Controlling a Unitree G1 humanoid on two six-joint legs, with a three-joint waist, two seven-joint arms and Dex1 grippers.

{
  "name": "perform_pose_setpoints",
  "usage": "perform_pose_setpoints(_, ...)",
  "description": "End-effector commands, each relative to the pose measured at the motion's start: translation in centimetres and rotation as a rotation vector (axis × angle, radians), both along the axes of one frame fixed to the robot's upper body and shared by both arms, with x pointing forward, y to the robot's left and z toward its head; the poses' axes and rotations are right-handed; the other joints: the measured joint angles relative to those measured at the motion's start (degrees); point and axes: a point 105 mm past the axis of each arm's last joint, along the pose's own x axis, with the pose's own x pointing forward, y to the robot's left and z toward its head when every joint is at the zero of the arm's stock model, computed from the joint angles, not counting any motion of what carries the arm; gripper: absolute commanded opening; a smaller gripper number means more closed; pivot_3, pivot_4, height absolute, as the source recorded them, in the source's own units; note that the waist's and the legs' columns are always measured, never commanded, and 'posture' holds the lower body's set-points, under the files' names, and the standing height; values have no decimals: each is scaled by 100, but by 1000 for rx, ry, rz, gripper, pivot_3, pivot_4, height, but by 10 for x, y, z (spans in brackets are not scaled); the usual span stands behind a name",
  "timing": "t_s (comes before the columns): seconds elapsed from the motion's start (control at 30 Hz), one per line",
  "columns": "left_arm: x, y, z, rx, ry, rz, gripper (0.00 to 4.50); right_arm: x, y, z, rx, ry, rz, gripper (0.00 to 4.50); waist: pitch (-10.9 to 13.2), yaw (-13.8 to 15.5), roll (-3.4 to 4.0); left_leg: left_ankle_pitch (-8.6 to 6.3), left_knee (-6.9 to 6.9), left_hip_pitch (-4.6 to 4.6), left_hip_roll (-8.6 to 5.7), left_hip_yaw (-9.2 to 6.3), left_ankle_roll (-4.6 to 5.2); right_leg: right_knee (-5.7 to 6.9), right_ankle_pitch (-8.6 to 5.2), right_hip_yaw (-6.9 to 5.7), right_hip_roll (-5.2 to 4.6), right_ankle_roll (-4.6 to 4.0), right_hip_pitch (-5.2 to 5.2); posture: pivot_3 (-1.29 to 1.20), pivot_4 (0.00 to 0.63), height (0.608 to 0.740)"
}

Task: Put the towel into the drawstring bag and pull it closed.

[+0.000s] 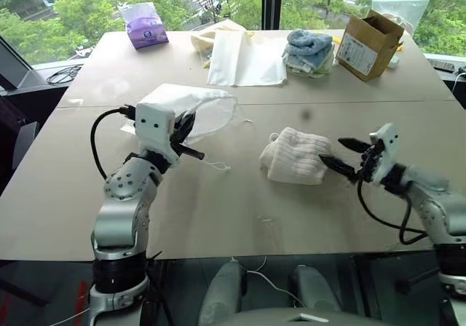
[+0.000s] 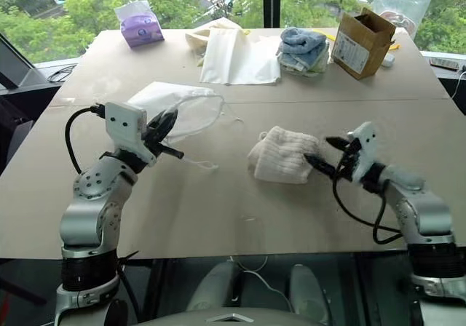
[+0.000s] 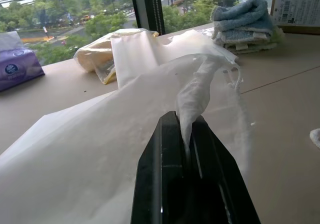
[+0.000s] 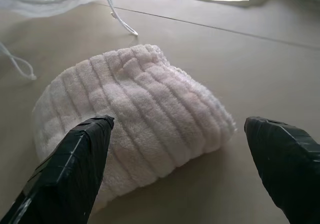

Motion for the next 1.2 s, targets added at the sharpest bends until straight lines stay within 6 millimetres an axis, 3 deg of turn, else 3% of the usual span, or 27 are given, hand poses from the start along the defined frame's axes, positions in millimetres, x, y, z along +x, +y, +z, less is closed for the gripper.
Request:
perform_pose_setpoints(0.03,-4,-1,13,19,-25,-83,17,-7,18,25,-77,-55,213,4500,0,-56,-1,0,-1,1,8,-1,0,0,0,0,4,0,0,0,150,740)
perform_pose_setpoints(0.23,-3,5,16,64,-22,-129,17,8,60,39,-177,-101,362,4500,2,-124,-4,0,-4,1,15,4,-1,-5,0,4,2,-1,0,0,150,740)
perform_pose_setpoints(0.37,1,6,22,70,-44,-123,17,28,75,12,-350,-61,339,4500,4,-82,-7,8,-4,-3,14,-4,-15,-8,0,-3,-1,-1,-3,0,150,740)
perform_pose_setpoints(0.47,3,9,26,65,-67,-98,17,28,82,-9,-364,29,338,4500,4,-51,-8,9,-6,-14,4,-19,-17,-15,0,-20,-13,-1,-3,0,150,740)
perform_pose_setpoints(0.57,2,11,26,78,-72,-88,17,32,77,-31,-473,68,302,4500,4,-60,-8,9,-8,-34,-5,-18,-17,-12,0,-20,-23,-1,-28,0,150,740)
perform_pose_setpoints(0.7,2,14,26,89,-73,-78,17,23,71,-45,-538,144,311,4500,3,-57,-8,10,-7,-40,-6,-20,-18,-10,1,-24,-23,-1,-34,0,150,740)
perform_pose_setpoints(0.77,3,17,27,98,-74,-66,17,13,63,-56,-637,200,329,4500,2,-37,-7,10,-4,-40,-6,-23,-18,-9,1,-27,-23,-1,-31,0,150,740)
perform_pose_setpoints(0.87,6,17,28,102,-76,-65,17,15,51,-70,-795,228,275,4500,-4,20,-11,9,-3,-34,-11,-27,-17,-11,0,-31,-27,-1,-29,0,150,740)
perform_pose_setpoints(1.03,8,15,28,103,-74,-74,17,22,60,-71,-740,288,208,4500,-24,42,-42,9,-2,-4,-13,-47,-17,-17,0,-51,-28,-1,9,0,150,740)
perform_pose_setpoints(1.2,10,12,28,110,-72,-91,17,18,59,-81,-701,454,145,4500,-46,25,-59,9,-1,10,-14,-50,-17,-2,2,-51,-26,-3,13,0,150,740)
